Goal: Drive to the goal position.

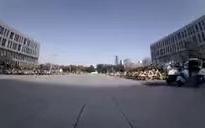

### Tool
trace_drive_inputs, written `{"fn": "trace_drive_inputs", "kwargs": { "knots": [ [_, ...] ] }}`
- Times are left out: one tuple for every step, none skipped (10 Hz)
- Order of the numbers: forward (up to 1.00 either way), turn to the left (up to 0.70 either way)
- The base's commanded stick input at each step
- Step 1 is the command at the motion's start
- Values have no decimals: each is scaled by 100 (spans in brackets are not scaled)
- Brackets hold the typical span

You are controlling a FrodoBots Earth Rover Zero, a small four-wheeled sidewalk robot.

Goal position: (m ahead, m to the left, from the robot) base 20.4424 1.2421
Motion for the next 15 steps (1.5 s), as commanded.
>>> {"fn": "trace_drive_inputs", "kwargs": {
  "knots": [
    [100,2],
    [100,2],
    [68,1],
    [0,0],
    [0,0],
    [0,0],
    [0,0],
    [0,0],
    [0,0],
    [0,0],
    [0,0],
    [0,0],
    [13,0],
    [68,1],
    [100,2]
  ]
}}
